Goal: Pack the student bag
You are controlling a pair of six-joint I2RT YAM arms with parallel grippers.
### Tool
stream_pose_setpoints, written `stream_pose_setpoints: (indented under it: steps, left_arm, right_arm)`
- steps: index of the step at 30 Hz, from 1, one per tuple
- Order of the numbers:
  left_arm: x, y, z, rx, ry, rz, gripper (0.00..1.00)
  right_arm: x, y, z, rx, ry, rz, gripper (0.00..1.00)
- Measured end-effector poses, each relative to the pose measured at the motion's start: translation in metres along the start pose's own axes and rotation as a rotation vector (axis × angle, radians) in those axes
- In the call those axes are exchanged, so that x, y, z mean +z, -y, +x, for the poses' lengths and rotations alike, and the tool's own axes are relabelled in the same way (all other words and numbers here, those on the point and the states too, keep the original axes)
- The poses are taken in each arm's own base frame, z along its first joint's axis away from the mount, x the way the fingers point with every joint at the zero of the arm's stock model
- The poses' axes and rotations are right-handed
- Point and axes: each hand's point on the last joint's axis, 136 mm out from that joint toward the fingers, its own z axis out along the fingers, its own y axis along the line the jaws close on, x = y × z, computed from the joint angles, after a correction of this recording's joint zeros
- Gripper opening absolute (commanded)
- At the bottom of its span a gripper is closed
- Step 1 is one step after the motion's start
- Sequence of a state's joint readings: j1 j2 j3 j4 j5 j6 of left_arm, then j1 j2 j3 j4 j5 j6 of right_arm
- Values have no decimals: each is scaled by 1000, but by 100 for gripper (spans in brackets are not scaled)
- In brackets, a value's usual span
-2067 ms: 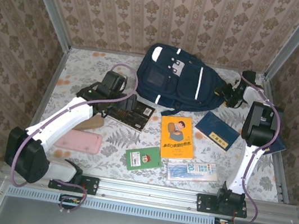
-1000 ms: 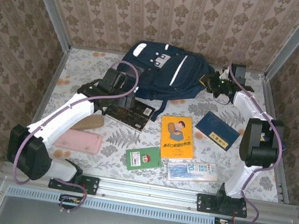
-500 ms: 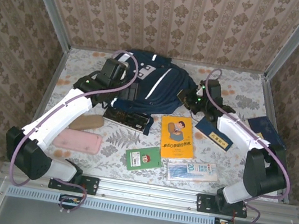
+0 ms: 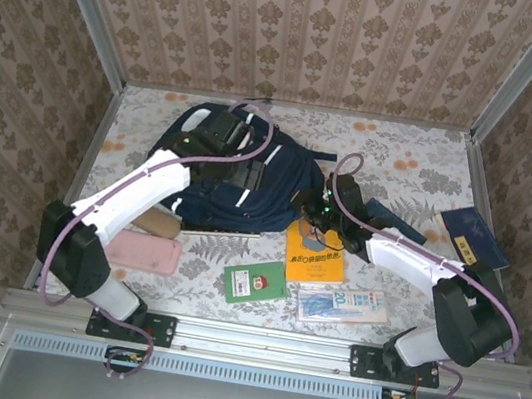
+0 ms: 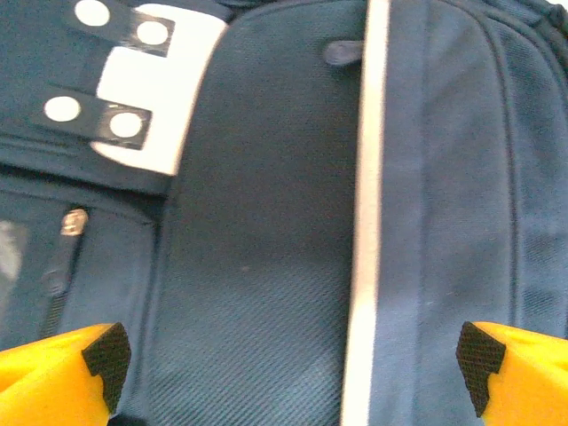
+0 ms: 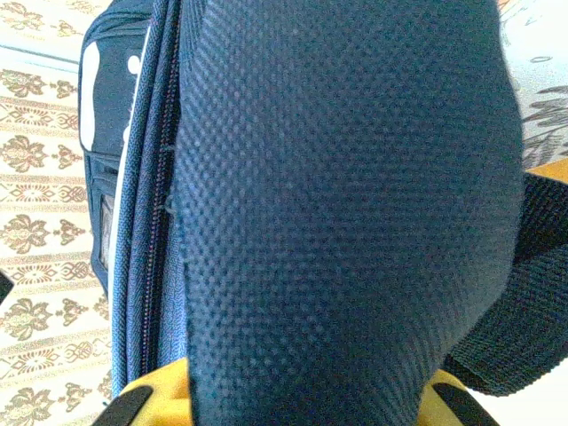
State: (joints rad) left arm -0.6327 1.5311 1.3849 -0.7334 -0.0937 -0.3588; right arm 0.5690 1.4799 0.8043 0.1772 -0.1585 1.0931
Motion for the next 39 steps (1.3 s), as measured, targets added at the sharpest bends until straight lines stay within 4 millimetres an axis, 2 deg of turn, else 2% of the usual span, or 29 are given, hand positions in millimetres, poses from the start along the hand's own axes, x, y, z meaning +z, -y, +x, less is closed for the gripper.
stream_pose_setpoints:
  steps: [7, 11, 16, 22, 26, 29, 35, 37, 39]
  left_arm:
    - [26, 21, 11, 51, -92, 31, 96]
    - [42, 29, 12, 73, -132, 29, 96]
    - [65, 29, 16, 94, -179, 6, 95]
    - [89, 25, 24, 107, -226, -32, 94]
    - [101, 22, 26, 125, -242, -56, 76]
    - [108, 22, 26, 143, -250, -62, 49]
    - [109, 28, 22, 160, -250, -19, 2]
    - [108, 28, 20, 170, -253, -4, 0]
    - [107, 28, 19, 178, -255, 1, 0]
  right_arm:
    - [18, 18, 19, -3, -32, 13, 20]
    - [27, 26, 26, -2, -62, 10, 19]
    - [40, 26, 39, -9, -106, -18, 16]
    - [42, 18, 46, -24, -131, -56, 15]
    - [41, 17, 47, -39, -140, -63, 14]
    - [41, 17, 48, -42, -140, -62, 14]
    - [43, 17, 48, -43, -138, -68, 18]
    - [43, 17, 48, -44, -138, -69, 21]
    - [43, 17, 48, -45, -138, -69, 31]
